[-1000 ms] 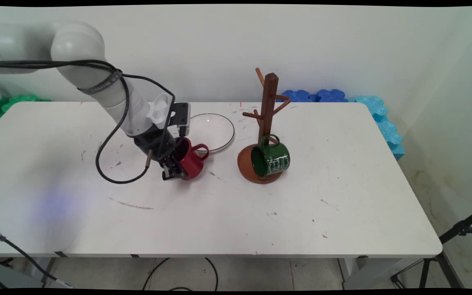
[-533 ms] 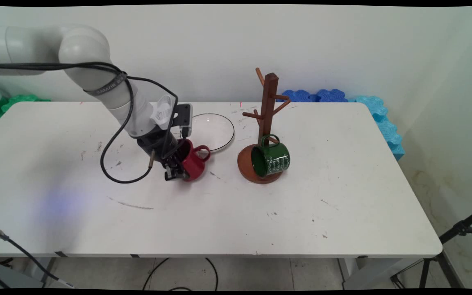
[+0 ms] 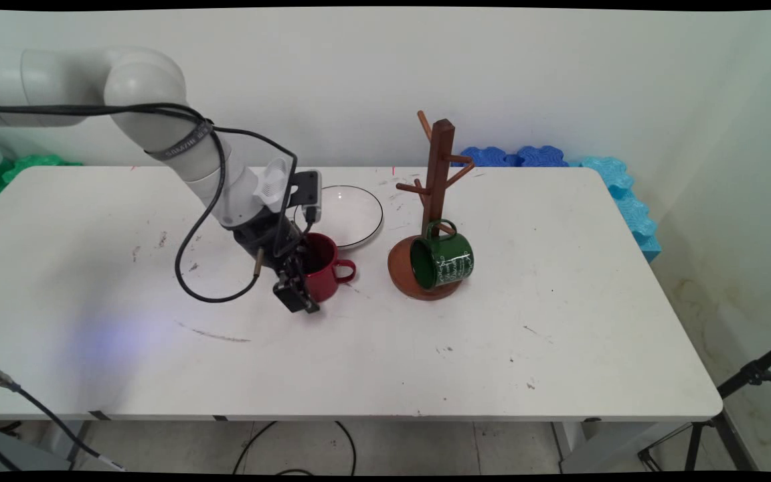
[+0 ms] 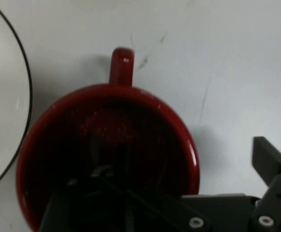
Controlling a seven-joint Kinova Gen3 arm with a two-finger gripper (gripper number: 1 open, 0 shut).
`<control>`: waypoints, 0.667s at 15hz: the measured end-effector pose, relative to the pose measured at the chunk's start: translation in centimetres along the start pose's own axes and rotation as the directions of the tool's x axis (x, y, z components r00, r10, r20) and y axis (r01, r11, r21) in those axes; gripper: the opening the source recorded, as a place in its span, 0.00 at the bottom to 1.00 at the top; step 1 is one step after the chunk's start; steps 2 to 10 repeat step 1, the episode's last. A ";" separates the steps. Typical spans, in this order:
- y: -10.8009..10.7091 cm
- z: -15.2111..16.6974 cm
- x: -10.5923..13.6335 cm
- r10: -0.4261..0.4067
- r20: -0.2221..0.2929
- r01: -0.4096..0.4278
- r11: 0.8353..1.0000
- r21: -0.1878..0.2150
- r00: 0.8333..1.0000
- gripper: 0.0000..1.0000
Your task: Place the picked object on the table
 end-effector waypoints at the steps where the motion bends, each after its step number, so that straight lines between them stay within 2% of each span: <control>1: 0.1 0.0 0.2 -0.009 -0.014 0.009 1.000 -0.005 1.000 1.00; 10: 0.1 0.0 0.2 -0.009 -0.014 0.009 1.000 -0.005 1.000 1.00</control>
